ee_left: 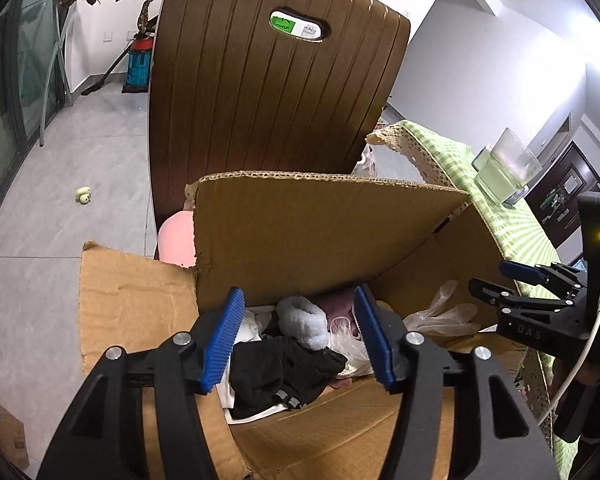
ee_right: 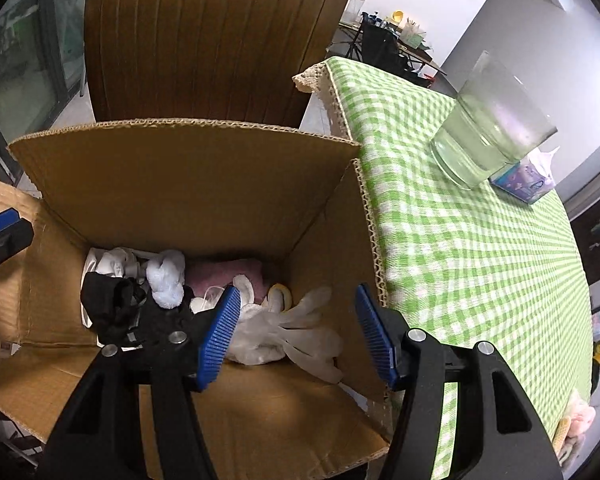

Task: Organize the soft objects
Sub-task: 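Withdraw both tools from the box back over the table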

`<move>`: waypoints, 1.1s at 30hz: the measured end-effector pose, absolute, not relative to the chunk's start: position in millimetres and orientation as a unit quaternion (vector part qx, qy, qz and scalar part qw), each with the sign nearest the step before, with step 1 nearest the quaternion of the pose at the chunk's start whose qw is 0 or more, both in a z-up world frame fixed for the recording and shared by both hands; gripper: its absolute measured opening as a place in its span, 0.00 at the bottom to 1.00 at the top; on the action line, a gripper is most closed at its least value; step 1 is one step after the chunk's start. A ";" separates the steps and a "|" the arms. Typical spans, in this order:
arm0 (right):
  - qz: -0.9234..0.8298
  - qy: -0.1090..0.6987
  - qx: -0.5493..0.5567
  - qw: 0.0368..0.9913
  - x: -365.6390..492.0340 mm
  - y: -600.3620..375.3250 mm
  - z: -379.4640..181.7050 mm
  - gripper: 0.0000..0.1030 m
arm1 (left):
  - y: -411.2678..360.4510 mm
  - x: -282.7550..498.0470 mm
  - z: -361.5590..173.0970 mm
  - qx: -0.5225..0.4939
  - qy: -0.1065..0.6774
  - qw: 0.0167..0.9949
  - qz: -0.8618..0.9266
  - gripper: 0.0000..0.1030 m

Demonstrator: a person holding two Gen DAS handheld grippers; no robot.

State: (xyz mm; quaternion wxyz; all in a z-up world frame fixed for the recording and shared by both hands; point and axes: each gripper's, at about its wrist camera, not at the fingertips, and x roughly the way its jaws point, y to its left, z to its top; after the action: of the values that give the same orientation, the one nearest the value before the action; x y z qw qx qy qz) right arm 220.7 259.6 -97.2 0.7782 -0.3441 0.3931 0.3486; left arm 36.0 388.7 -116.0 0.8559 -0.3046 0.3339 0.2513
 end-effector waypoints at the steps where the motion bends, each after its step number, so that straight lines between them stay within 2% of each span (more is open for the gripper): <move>1: 0.350 0.395 -0.342 0.778 221.6 259.6 -97.9 0.56 | 388.7 35.9 -115.5 -0.305 0.333 0.856 0.253 0.53; 15: 0.387 0.409 -0.273 0.780 214.9 229.6 -63.6 0.56 | 374.0 29.4 -82.3 -0.285 0.307 0.870 0.261 0.58; 23: 0.391 0.393 -0.225 0.801 210.7 192.5 -36.7 0.56 | 341.1 33.5 -48.7 -0.245 0.288 0.889 0.257 0.68; 33: 0.345 0.352 -0.117 0.862 216.7 73.8 4.5 0.56 | 271.7 54.3 -8.0 -0.191 0.275 0.915 0.223 0.73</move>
State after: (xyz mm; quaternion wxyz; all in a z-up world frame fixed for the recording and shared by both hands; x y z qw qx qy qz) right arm 216.7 73.8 4.5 0.8623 -0.1170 0.3517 0.3451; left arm 54.3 271.7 -8.0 0.9154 -0.1906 0.2753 0.2233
